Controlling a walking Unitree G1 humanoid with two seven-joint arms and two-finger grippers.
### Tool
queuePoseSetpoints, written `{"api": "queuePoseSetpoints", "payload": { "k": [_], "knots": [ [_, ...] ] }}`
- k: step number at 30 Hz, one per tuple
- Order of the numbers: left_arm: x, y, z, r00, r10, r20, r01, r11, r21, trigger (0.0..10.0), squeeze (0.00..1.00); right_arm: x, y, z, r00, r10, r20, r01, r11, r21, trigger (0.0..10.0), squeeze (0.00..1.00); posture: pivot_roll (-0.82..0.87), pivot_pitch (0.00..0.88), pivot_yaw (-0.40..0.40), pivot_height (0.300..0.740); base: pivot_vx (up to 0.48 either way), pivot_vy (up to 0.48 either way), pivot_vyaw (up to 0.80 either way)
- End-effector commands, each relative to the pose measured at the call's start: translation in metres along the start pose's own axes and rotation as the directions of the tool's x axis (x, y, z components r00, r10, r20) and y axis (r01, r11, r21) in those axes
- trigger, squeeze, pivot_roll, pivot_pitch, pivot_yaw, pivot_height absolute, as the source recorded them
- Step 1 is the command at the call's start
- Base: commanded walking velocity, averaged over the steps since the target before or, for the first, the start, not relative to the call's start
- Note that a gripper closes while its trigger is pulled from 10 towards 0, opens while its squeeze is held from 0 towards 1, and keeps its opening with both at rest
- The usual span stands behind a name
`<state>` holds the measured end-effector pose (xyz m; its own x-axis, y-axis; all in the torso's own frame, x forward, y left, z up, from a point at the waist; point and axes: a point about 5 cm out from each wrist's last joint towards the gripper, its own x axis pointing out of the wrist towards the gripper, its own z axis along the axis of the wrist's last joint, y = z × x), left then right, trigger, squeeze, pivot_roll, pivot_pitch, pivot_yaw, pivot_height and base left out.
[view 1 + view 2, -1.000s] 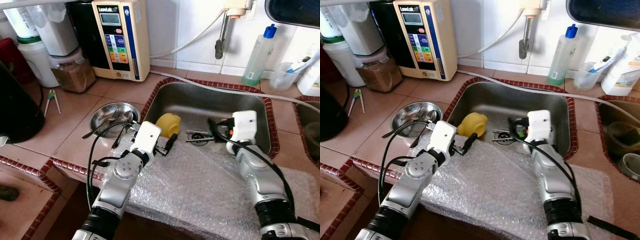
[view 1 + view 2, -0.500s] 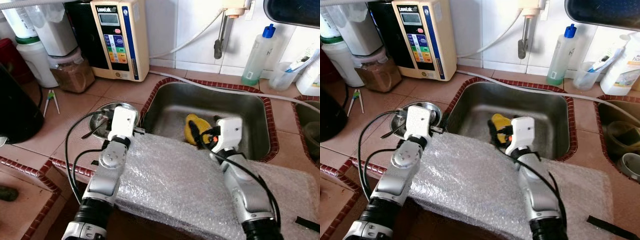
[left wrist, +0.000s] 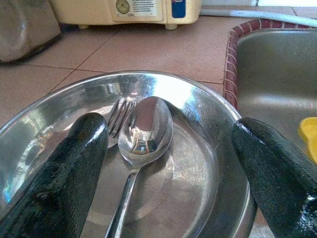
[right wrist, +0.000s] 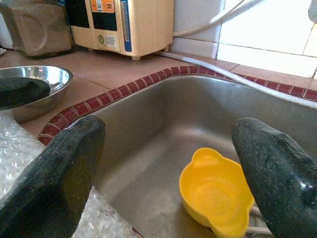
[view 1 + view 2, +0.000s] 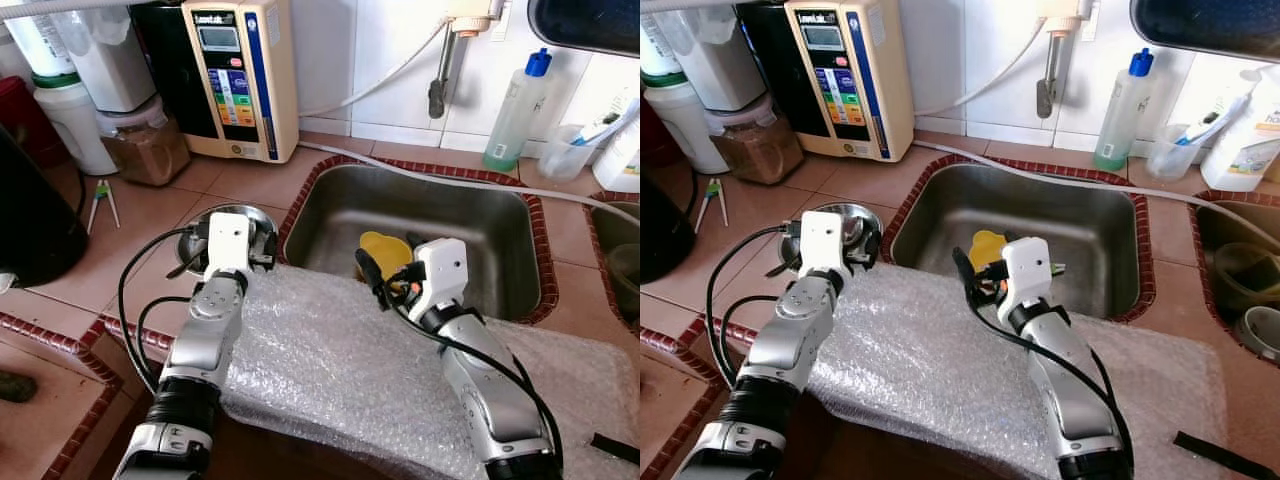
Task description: Kitchen organization
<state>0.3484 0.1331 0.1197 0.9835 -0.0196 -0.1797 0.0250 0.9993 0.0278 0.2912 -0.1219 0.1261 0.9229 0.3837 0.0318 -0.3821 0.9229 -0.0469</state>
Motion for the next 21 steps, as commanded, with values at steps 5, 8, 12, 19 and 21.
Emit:
{"api": "queuePoseSetpoints", "payload": {
  "k": [5,8,12,19,21],
  "knots": [
    [0.002,0.012,0.014,0.998,0.065,0.016,-0.064,0.997,-0.042,10.0,0.00,0.001,0.003,0.006,1.000,0.017,0.011,-0.017,1.000,-0.019,10.0,0.00,-0.19,0.016,0.079,0.740,0.000,0.000,0.00],
    [0.003,0.018,0.020,0.995,0.090,0.039,-0.088,0.994,-0.060,10.0,0.00,0.002,0.004,0.007,1.000,0.015,0.017,-0.015,1.000,-0.022,10.0,0.00,-0.19,0.014,0.077,0.740,0.000,0.000,0.00],
    [0.004,0.027,0.026,0.991,0.115,0.064,-0.112,0.992,-0.050,10.0,0.00,0.002,0.004,0.006,1.000,0.015,0.017,-0.014,1.000,-0.023,10.0,0.00,-0.18,0.016,0.074,0.740,0.000,0.000,0.00],
    [0.005,0.020,0.014,0.998,0.044,-0.050,-0.047,0.997,-0.065,10.0,0.00,0.003,0.004,0.006,1.000,0.011,0.015,-0.011,1.000,-0.025,10.0,0.00,-0.18,0.018,0.078,0.740,0.000,0.000,0.00],
    [0.004,0.019,0.013,0.997,0.036,-0.069,-0.042,0.995,-0.093,10.0,0.00,0.003,0.004,0.006,1.000,0.011,0.014,-0.010,1.000,-0.025,10.0,0.00,-0.18,0.018,0.078,0.740,0.000,0.000,0.00]
  ]
}}
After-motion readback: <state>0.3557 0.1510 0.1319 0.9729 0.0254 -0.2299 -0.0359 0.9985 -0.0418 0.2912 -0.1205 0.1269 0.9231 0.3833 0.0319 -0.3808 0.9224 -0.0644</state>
